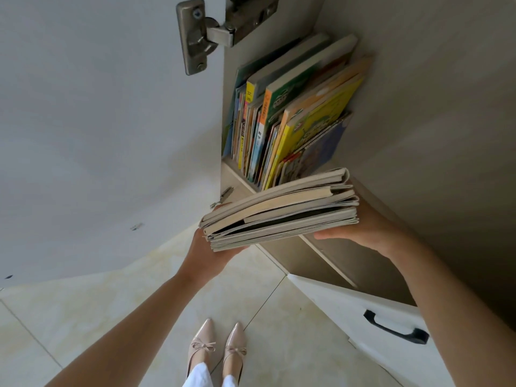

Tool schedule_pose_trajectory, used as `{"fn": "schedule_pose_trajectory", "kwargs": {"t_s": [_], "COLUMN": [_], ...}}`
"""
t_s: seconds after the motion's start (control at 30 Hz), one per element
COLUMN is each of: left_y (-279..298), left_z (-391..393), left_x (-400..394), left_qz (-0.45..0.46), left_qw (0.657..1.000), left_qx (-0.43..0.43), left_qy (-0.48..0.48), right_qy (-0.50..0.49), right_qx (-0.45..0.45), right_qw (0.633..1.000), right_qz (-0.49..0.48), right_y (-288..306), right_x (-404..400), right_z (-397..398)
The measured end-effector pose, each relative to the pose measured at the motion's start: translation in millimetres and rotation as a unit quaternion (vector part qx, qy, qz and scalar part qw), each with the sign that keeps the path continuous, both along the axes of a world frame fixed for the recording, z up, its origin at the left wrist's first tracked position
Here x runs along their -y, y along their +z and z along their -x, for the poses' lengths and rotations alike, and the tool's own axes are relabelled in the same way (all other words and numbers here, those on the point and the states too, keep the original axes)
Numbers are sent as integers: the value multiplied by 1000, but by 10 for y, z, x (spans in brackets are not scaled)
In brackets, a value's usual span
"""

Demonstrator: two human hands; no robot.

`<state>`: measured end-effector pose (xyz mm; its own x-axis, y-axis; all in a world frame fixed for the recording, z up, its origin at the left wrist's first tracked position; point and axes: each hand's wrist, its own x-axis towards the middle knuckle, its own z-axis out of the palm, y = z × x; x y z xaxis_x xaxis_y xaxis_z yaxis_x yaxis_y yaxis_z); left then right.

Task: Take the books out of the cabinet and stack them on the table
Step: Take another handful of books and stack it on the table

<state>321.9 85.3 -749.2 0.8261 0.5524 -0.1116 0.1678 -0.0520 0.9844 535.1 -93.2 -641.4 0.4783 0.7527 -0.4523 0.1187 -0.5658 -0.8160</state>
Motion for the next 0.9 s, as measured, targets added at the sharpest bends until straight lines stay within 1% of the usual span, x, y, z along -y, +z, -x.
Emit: {"fn": "schedule_pose_trajectory", "kwargs": {"t_s": [0.13, 0.2, 0.3, 0.43, 0.5, 0.57, 0.67, 0.77, 0.9], "left_y": [-5, 25, 84, 275, 451, 657, 1039, 1527, 2037], "left_z": [3, -13, 30, 250, 431, 626, 952, 1262, 1664], "left_x": [-58, -61, -56, -16, 26, 52, 63, 9, -52], "left_qz": [8, 1, 6, 15, 24, 45, 92, 131, 198], "left_qw": [1000, 1000, 998, 996, 995, 993, 987, 981, 968], "left_qx": [-1, -19, -55, -80, -91, -101, -129, -144, -152], "left_qy": [-2, -7, -16, -31, -32, -34, -26, -18, 1], "right_qy": [-32, -57, -57, -76, -100, -96, -80, -89, -105], "right_qx": [4, -6, -36, -40, -46, -49, -59, -54, -48], "right_qw": [999, 998, 998, 996, 994, 994, 995, 995, 993], "right_qz": [-3, -4, -13, -6, -2, 1, 10, 4, -17], "right_y": [-63, -52, -3, 87, 195, 355, 705, 1084, 1492], "right_x": [20, 48, 84, 159, 205, 214, 214, 191, 193], "right_z": [54, 83, 124, 317, 475, 622, 900, 1235, 1649]}}
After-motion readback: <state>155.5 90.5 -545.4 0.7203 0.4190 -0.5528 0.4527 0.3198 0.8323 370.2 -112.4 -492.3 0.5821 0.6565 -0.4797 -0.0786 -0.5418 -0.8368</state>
